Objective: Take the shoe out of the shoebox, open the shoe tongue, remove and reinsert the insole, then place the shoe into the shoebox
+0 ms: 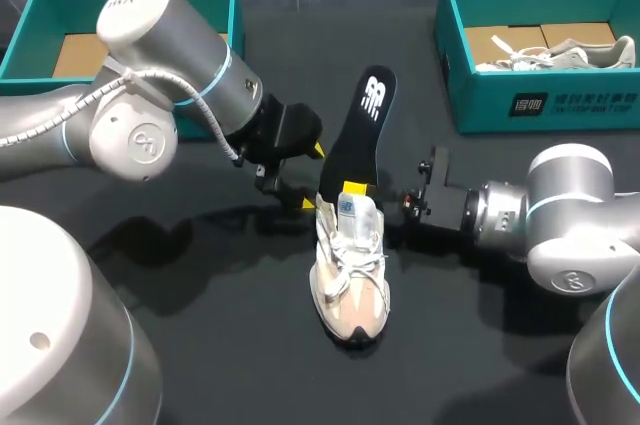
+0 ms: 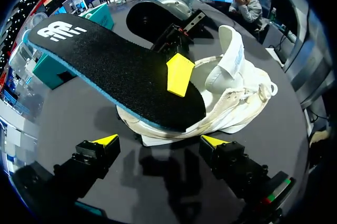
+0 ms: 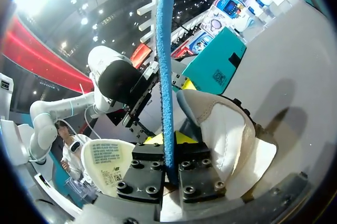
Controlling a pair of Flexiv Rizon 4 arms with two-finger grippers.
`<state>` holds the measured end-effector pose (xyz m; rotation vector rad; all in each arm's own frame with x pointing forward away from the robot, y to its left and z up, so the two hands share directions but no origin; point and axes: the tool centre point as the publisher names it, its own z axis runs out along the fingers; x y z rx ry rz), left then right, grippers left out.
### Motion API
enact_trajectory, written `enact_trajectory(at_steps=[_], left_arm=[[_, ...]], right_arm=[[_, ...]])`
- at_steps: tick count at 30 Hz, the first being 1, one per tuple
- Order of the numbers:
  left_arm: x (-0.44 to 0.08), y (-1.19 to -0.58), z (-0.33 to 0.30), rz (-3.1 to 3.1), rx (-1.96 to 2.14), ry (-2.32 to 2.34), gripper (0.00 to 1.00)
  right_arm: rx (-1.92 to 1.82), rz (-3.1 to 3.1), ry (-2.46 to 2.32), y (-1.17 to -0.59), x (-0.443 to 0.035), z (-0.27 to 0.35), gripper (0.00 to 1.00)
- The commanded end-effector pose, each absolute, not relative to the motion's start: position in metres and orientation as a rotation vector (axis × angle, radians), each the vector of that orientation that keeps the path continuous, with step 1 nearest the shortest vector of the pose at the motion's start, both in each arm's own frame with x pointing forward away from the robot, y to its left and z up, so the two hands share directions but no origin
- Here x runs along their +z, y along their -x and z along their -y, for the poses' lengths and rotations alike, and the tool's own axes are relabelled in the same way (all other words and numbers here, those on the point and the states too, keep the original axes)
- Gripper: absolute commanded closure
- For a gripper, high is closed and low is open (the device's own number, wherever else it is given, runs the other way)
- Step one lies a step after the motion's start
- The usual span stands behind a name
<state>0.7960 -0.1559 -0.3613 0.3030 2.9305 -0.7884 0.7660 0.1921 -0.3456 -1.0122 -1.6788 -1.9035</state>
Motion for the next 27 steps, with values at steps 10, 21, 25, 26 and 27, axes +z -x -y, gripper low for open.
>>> enact_trajectory(at_steps=[10,21,25,26,27], left_arm=[[-0.361,-0.796,0.156,-2.931,-0.785,-0.303,0.00],[-0.361,-0.796,0.156,-2.931,-0.785,-0.303,0.00],[-0.361,-0.796,0.156,-2.931,-0.785,-0.303,0.00],[-0.361,-0.796,0.156,-2.931,-0.785,-0.303,0.00],[-0.361,-0.796,0.156,-2.931,-0.785,-0.303,0.00]], right_arm=[[-1.794,1.719,1.028,-0.755,-0.358,-0.199,1.00],[-1.790,1.730,1.008,-0.758,-0.353,-0.196,0.91],[-1.811,1.732,0.981,-0.759,-0.350,-0.196,0.83],[-1.813,1.733,0.980,-0.759,-0.349,-0.196,0.84],[-1.815,1.736,0.980,-0.759,-0.349,-0.195,0.84]])
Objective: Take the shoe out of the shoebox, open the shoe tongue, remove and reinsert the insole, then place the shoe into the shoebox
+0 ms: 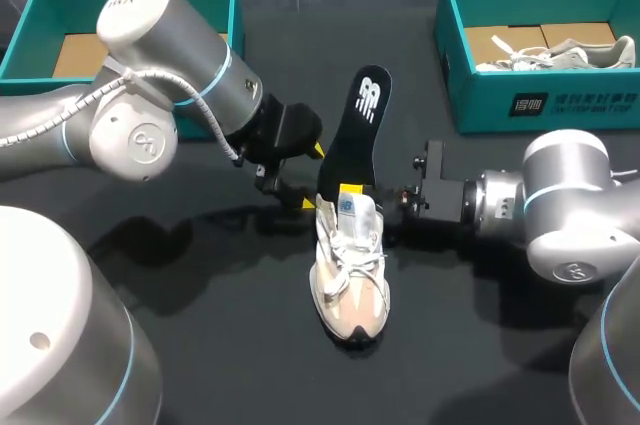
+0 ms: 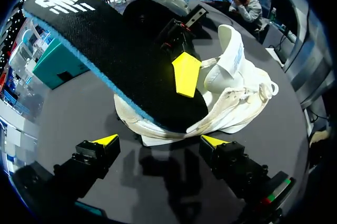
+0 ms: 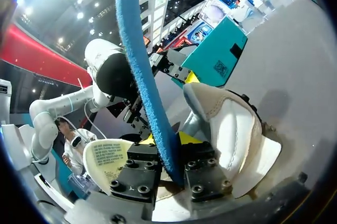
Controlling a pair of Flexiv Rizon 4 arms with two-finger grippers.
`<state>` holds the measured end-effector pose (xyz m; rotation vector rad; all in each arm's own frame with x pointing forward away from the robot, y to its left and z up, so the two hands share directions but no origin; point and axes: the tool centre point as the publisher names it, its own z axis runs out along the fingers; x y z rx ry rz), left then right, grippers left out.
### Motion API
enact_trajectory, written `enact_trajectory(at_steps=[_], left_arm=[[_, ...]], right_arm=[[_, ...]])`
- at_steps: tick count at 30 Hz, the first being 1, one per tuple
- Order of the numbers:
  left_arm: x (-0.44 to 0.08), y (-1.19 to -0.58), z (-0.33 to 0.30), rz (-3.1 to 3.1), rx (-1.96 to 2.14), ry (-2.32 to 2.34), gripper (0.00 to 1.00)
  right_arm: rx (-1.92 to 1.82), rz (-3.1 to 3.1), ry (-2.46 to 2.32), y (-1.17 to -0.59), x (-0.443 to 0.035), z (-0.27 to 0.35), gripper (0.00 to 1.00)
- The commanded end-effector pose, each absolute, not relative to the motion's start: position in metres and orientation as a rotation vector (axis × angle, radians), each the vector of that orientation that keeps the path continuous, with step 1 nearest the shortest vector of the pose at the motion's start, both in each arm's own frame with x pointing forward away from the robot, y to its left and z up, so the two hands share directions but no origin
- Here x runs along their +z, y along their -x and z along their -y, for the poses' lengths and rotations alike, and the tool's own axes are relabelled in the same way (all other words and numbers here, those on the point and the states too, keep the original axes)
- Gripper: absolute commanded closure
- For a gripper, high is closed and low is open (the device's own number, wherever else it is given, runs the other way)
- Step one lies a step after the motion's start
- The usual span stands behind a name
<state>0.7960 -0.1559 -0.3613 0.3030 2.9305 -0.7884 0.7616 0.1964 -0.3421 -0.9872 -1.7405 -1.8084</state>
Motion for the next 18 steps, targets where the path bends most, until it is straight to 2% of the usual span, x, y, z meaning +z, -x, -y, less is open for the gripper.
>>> enact_trajectory(at_steps=[1,12,16,18], left_arm=[[-0.361,-0.796,0.156,-2.931,-0.785,-0.303,0.00],[-0.361,-0.796,0.156,-2.931,-0.785,-0.303,0.00],[-0.361,-0.796,0.156,-2.931,-0.785,-0.303,0.00],[-0.361,-0.796,0.156,-2.931,-0.785,-0.303,0.00]], right_arm=[[-1.817,1.738,0.976,-0.759,-0.348,-0.195,0.84],[-1.818,1.773,0.945,-0.762,-0.340,-0.195,0.80],[-1.823,1.786,0.925,-0.764,-0.336,-0.195,0.69],[-1.829,1.791,0.911,-0.765,-0.334,-0.195,0.69]])
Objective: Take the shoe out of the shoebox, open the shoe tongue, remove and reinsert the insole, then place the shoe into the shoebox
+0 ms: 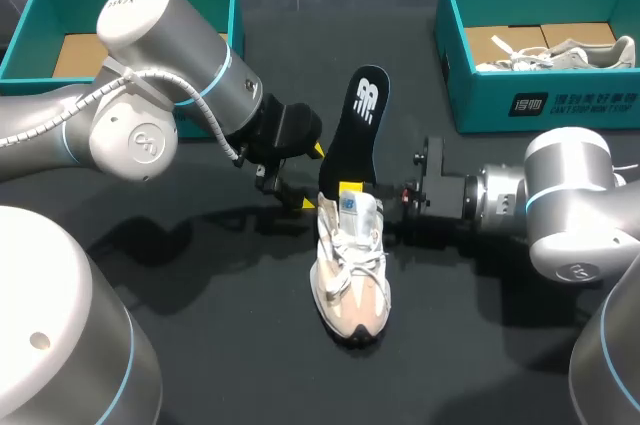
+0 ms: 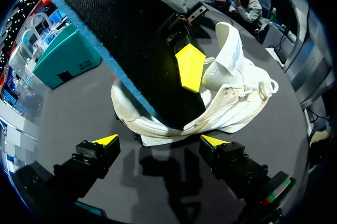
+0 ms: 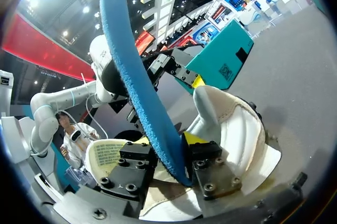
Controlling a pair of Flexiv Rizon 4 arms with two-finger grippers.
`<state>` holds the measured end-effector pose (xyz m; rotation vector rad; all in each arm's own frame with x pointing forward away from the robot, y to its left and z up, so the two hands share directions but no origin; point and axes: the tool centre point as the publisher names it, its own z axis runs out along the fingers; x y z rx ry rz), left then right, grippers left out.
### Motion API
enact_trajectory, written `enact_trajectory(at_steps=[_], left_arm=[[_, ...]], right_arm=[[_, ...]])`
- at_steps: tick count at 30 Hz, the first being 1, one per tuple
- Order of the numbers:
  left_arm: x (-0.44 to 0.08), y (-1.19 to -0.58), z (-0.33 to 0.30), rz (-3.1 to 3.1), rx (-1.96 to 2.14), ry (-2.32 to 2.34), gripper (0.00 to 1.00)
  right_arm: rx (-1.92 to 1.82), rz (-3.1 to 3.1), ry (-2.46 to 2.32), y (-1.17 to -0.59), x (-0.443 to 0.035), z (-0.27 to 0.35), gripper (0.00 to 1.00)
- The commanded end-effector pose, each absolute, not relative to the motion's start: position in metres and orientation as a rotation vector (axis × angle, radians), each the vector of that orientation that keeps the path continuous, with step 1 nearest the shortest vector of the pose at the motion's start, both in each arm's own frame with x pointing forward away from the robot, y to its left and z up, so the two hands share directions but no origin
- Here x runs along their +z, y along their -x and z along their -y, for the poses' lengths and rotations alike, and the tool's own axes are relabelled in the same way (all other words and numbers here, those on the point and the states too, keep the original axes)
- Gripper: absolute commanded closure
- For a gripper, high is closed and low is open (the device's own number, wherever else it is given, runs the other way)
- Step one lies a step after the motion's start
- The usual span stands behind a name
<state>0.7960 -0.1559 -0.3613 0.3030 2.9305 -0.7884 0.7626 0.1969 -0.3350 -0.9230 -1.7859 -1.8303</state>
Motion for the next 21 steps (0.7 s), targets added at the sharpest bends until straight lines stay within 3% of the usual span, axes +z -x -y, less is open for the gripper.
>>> enact_trajectory(at_steps=[1,21], left_arm=[[-0.3614,-0.7957,0.1564,-2.931,-0.785,-0.303,0.00],[-0.3614,-0.7957,0.1564,-2.931,-0.785,-0.303,0.00]], right_arm=[[-1.831,1.793,0.910,-0.7651,-0.3337,-0.1945,0.69],[-1.834,1.833,0.882,-0.7711,-0.3242,-0.1931,0.67]])
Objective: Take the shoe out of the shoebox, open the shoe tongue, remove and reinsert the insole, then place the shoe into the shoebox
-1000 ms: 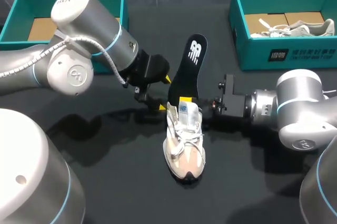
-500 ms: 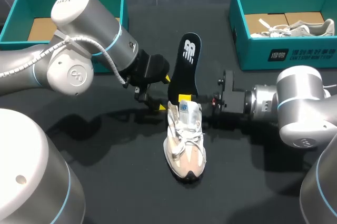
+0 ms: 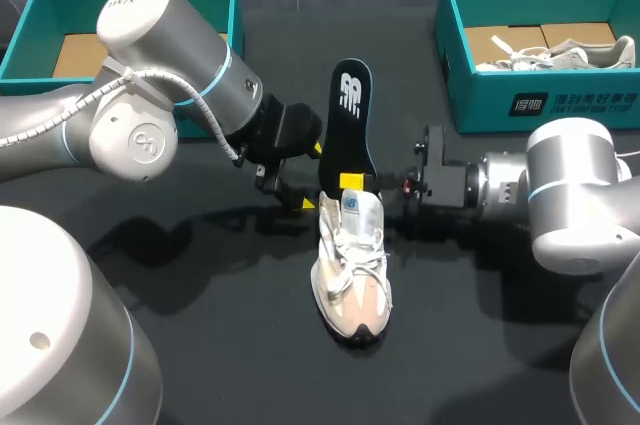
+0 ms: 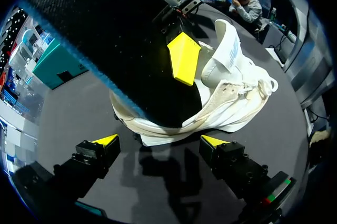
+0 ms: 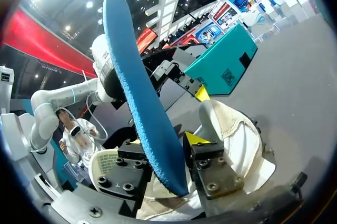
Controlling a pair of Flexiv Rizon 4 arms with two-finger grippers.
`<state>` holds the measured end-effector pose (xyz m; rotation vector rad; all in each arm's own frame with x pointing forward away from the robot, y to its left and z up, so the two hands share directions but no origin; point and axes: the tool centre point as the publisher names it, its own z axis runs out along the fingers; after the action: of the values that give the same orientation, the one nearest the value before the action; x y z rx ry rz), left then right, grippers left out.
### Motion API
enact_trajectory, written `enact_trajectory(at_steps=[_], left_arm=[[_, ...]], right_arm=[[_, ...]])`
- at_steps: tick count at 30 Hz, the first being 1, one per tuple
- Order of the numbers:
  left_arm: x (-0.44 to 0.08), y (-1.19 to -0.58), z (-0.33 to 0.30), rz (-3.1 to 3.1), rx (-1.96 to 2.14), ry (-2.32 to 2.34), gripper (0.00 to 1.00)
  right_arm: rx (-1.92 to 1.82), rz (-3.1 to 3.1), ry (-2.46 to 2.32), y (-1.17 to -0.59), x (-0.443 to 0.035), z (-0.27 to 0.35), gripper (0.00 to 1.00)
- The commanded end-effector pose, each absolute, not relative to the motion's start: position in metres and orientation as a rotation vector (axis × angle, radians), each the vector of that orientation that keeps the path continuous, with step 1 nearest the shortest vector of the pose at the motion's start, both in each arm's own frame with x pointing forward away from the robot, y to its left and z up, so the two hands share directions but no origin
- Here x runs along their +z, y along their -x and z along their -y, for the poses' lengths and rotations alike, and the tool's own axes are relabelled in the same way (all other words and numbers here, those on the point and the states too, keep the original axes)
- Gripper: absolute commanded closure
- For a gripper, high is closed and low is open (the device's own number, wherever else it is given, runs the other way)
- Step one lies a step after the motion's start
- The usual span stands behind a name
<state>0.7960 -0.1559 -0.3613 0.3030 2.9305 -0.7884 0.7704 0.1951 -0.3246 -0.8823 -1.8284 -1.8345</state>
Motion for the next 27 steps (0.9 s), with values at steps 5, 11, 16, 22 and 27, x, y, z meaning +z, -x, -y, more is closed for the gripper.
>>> enact_trajectory(at_steps=[5,11,16,22,27], left_arm=[[-0.361,-0.796,0.156,-2.931,-0.785,-0.303,0.00],[-0.361,-0.796,0.156,-2.931,-0.785,-0.303,0.00],[-0.361,-0.796,0.156,-2.931,-0.785,-0.303,0.00],[-0.361,-0.796,0.156,-2.931,-0.785,-0.303,0.00],[-0.361,-0.796,0.156,-2.931,-0.785,-0.303,0.00]], right_arm=[[-1.836,1.837,0.888,-0.772,-0.324,-0.193,0.98],[-1.789,1.833,0.925,-0.777,-0.330,-0.195,1.00],[-1.765,1.814,0.957,-0.772,-0.340,-0.196,1.00],[-1.760,1.764,1.030,-0.758,-0.352,-0.193,1.00],[-1.756,1.729,1.070,-0.747,-0.360,-0.193,1.00]])
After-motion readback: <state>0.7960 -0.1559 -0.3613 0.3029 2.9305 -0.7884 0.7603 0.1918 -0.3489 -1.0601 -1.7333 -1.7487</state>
